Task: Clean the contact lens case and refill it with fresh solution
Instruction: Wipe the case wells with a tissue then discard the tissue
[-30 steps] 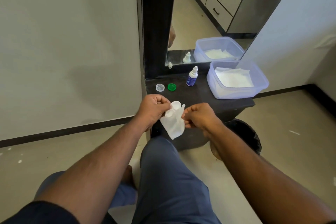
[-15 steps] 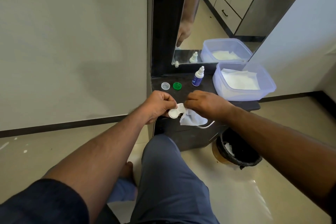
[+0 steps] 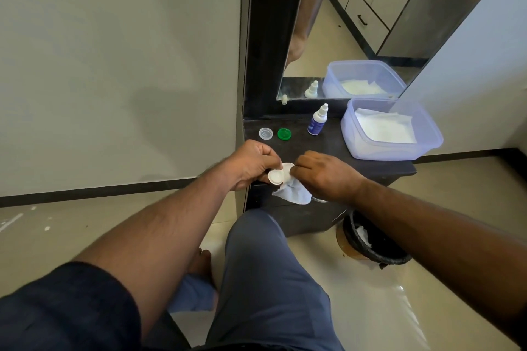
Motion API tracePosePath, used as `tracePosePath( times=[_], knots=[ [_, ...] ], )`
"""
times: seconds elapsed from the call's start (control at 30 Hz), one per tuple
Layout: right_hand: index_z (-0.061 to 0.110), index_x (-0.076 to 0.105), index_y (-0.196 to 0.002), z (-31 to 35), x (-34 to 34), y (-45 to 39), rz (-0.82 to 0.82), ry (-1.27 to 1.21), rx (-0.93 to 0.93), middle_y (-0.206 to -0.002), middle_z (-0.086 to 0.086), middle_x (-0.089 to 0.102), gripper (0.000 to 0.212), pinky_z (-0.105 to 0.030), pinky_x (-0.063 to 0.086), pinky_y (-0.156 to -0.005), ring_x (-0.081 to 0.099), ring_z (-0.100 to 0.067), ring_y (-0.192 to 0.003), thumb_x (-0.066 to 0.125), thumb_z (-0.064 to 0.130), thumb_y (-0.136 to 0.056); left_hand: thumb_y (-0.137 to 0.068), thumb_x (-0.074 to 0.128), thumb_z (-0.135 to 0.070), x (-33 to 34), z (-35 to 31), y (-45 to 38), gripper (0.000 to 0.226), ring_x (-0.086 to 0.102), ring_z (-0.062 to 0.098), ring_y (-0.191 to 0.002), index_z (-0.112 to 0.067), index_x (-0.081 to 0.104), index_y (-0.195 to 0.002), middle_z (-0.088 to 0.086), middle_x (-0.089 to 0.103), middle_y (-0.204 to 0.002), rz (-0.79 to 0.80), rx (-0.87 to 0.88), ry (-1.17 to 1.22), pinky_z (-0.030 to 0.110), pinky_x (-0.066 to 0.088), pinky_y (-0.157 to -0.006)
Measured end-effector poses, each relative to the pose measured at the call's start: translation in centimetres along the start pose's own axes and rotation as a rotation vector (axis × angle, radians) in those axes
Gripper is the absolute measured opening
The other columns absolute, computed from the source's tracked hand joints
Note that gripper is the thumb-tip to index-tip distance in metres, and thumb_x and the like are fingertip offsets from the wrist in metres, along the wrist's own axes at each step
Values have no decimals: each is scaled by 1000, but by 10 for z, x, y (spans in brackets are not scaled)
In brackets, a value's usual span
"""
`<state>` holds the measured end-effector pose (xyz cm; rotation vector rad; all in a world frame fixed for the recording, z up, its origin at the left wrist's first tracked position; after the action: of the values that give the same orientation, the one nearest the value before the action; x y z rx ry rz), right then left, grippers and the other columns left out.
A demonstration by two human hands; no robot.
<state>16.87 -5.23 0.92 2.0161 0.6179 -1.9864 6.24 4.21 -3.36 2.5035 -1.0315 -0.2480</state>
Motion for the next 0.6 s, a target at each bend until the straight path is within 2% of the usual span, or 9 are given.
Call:
tracePosePath(
  times=[0.07,0.13,0.2,0.27,0.37,0.5,0.6],
  knots=[
    [2,70,-84,1,3,1,-17,-40,65,-77,-14,66,14,-32,52,-56,61,-27,-65,77,5,-72,-77,66,6,0,1,-1,11,64,16,-53,-2,66,-70,12,65,-66,-19,-5,15,23,53,-46],
    [3,69,-84,0,5,2,-46,-83,132,-78,-14,65,11,-33,54,-56,61,-27,-66,65,13,-83,-78,66,7,0,1,-1,9,65,16,-53,0,66,-72,12,66,-66,-23,-9,27,23,53,-45],
    [4,69,-83,0,7,3,-66,-111,188,-78,-12,64,28,-33,52,-57,60,-26,-68,48,23,-89,-78,65,8,1,1,-1,9,64,16,-52,1,66,-72,12,65,-64,-21,-7,33,23,53,-45],
    [5,68,-80,1,9,2,-75,-144,229,-76,-10,63,33,-32,50,-60,58,-25,-68,43,26,-88,-78,64,9,1,1,-1,12,63,16,-50,0,65,-70,12,64,-63,-25,5,40,24,53,-45],
    [4,67,-76,3,9,-1,-112,-222,359,-73,-10,61,29,-30,44,-62,57,-24,-68,47,21,-88,-78,61,12,1,1,0,14,62,15,-49,2,62,-69,13,62,-64,-25,31,70,25,54,-47],
    [-1,69,-81,1,13,-3,-214,-451,691,-81,-13,64,17,-35,47,-67,58,-24,-74,58,10,-88,-80,59,11,-2,0,4,18,54,12,-44,-1,61,-66,11,59,-62,-36,63,75,21,47,-44],
    [-1,70,-78,4,13,-1,-289,-543,855,-76,-10,64,13,-27,46,-65,57,-19,-69,60,4,-84,-79,61,9,-4,2,4,21,48,13,-45,-5,64,-64,10,57,-60,-48,106,41,22,42,-44]
  ],
)
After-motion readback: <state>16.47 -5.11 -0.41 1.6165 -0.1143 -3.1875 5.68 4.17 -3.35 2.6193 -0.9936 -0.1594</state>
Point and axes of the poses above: each hand's wrist, its own y-axis away from the middle knuckle, its own x-axis out of the palm, z = x × y, the point moved 5 cm from there along -y, towards the middle knuckle
